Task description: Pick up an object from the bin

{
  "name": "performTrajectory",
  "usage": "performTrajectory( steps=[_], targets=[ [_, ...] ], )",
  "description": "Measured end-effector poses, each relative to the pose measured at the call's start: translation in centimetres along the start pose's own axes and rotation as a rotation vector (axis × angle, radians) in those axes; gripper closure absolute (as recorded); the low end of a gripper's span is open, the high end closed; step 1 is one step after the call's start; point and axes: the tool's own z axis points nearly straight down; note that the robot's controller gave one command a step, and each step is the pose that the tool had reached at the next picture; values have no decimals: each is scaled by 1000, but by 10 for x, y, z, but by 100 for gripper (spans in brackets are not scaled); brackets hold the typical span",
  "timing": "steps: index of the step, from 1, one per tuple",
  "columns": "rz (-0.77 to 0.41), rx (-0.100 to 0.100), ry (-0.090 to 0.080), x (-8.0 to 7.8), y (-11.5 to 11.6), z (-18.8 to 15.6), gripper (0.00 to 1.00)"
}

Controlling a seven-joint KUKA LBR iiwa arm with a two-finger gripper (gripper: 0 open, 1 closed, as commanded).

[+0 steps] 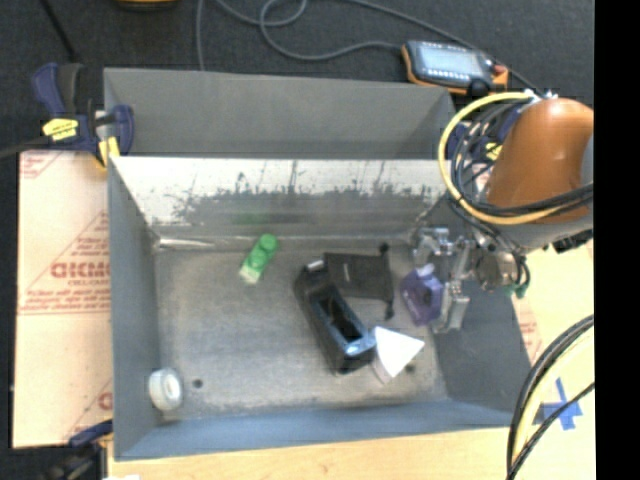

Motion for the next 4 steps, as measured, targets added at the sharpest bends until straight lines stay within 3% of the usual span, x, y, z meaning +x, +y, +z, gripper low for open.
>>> performTrajectory(
  steps=[1, 2, 3, 4],
  targets=[
    [-3, 1, -8, -2, 0, -5, 0],
    [3, 3, -18, -30, 3, 32, 0],
    [-63, 0, -3, -32, 22, 65, 0],
    [6, -3, -10, -39, 25, 66, 0]
  ],
)
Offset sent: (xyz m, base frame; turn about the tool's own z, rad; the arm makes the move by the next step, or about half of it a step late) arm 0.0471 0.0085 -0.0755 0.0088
